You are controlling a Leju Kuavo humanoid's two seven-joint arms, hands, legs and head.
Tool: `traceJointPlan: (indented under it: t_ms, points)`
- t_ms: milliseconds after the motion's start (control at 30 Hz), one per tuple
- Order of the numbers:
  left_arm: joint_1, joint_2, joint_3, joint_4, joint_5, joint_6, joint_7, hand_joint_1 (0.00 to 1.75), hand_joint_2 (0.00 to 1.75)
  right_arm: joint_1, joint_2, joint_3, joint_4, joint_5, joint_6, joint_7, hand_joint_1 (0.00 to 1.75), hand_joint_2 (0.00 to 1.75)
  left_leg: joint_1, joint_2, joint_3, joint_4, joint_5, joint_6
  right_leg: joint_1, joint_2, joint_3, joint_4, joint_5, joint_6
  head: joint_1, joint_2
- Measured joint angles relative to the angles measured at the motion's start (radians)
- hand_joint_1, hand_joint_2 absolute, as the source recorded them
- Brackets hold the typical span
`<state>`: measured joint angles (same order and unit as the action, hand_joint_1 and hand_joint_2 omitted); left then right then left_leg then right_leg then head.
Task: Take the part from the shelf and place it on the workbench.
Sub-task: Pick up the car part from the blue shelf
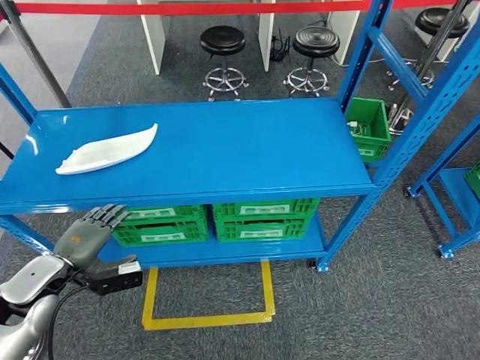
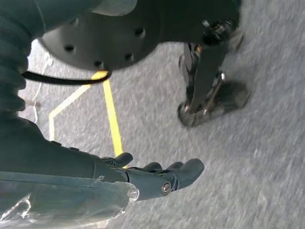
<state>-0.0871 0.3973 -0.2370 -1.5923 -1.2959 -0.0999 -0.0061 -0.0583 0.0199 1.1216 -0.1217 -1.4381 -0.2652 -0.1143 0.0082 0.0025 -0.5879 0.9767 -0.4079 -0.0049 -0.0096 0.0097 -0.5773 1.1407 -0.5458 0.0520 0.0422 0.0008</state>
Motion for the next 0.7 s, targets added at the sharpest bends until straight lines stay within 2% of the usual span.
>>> traceJointPlan:
  t_ms: [67,100,133,167,233,300,333,400,433,500,567,600,633,667,700]
  points:
    - [0.001,-0.001,0.0,0.0,0.0,0.0,0.0,0.0,0.0,0.0,0.0,0.0,0.0,0.0,0.0,0.0,0.0,1.75,-0.003,0.0,0.015,0.0,-0.015,0.005,0.0,-0.001,-0.084,0.126,-0.051,0.003,0.002,0.0]
    - [0.001,-0.002,-0.001,0.0,0.0,0.0,0.0,0.0,0.0,0.001,0.001,0.001,0.0,0.0,0.0,0.0,0.0,1.75,-0.004,-0.001,0.024,0.001,-0.023,0.006,0.001,-0.001,-0.115,0.159,-0.061,0.003,0.003,0.0]
    - [0.002,-0.002,-0.001,0.0,0.0,0.0,0.0,0.0,0.0,0.003,0.001,0.001,0.0,0.0,0.0,0.0,0.0,1.75,-0.005,-0.002,0.036,0.001,-0.033,0.006,0.001,-0.001,-0.13,0.156,-0.054,0.001,0.003,0.0]
    - [0.002,-0.002,-0.001,0.0,0.0,0.0,0.0,0.0,0.0,0.005,0.0,0.001,0.0,0.0,0.0,0.0,0.0,1.75,-0.006,-0.003,0.05,0.001,-0.044,0.005,0.001,-0.001,-0.127,0.116,-0.027,-0.002,0.003,0.0]
    - [0.002,-0.002,-0.001,0.0,0.0,0.0,0.0,0.0,0.0,0.007,0.0,0.003,0.001,0.0,0.0,0.0,0.0,1.75,-0.007,-0.004,0.081,0.002,-0.067,-0.001,0.003,-0.002,-0.095,-0.014,0.073,-0.009,0.004,0.0]
    - [0.001,-0.003,-0.001,0.001,0.0,0.0,0.0,0.0,0.0,0.007,0.0,0.006,0.002,0.0,-0.001,0.001,0.0,1.75,-0.008,-0.004,0.098,0.0,-0.086,-0.012,0.006,-0.004,-0.071,-0.097,0.14,-0.02,0.003,0.0]
    - [0.0,-0.003,-0.001,0.001,0.0,0.0,0.0,0.0,0.0,0.007,0.0,0.007,0.002,0.0,-0.001,0.001,0.0,1.75,-0.009,-0.004,0.102,0.001,-0.089,-0.019,0.008,-0.004,-0.068,-0.109,0.151,-0.026,0.003,0.0]
    - [-0.001,-0.002,-0.001,0.001,0.0,0.0,0.0,0.0,0.0,0.005,0.0,0.008,0.002,0.0,-0.001,0.001,0.0,1.75,-0.008,-0.004,0.102,0.009,-0.085,-0.031,0.007,-0.002,-0.057,-0.113,0.149,-0.039,0.002,0.0]
    - [-0.001,-0.001,0.0,0.001,0.0,0.0,0.0,0.0,0.0,0.004,0.0,0.008,0.002,0.0,-0.001,0.001,0.0,1.75,-0.008,-0.004,0.091,0.034,-0.079,-0.037,0.005,-0.001,-0.049,-0.118,0.147,-0.044,0.0,0.0]
    - [-0.002,0.0,0.0,0.001,0.0,0.001,0.0,0.0,0.0,0.003,0.0,0.008,0.002,0.0,0.0,0.0,0.0,1.75,-0.007,-0.004,0.033,0.13,-0.09,-0.046,0.0,-0.001,-0.031,-0.129,0.144,-0.051,-0.003,0.0]
    - [0.001,0.0,0.0,0.001,0.0,0.001,0.002,0.0,0.0,0.003,0.0,0.009,0.002,0.0,0.0,0.0,0.0,1.75,-0.004,-0.004,-0.051,0.241,-0.143,-0.053,-0.001,0.0,-0.019,-0.135,0.135,-0.054,-0.004,0.0]
    - [0.004,-0.001,0.0,0.001,-0.001,0.001,0.004,0.0,0.0,0.003,0.0,0.009,0.002,0.0,0.001,0.0,0.0,1.75,-0.003,-0.004,-0.083,0.271,-0.166,-0.056,-0.001,0.002,-0.014,-0.136,0.128,-0.053,-0.004,0.0]
    - [0.006,-0.001,0.0,0.001,-0.001,0.001,0.006,0.0,0.0,0.004,0.0,0.009,0.002,-0.001,0.001,0.0,0.0,1.75,-0.002,-0.004,-0.102,0.273,-0.165,-0.058,-0.002,0.003,-0.006,-0.136,0.121,-0.052,-0.004,0.0]
    - [0.007,-0.001,0.0,0.001,-0.002,0.001,0.007,0.0,0.0,0.005,0.0,0.009,0.002,-0.001,0.002,0.0,0.0,1.75,-0.001,-0.004,-0.104,0.246,-0.136,-0.058,-0.002,0.004,0.003,-0.136,0.114,-0.05,-0.004,0.0]
    - [0.007,-0.001,0.0,0.001,-0.002,0.001,0.008,0.0,0.0,0.005,0.0,0.009,0.002,-0.002,0.002,0.0,0.0,1.75,0.001,-0.004,-0.092,0.195,-0.084,-0.058,-0.003,0.005,0.014,-0.136,0.106,-0.048,-0.004,0.0]
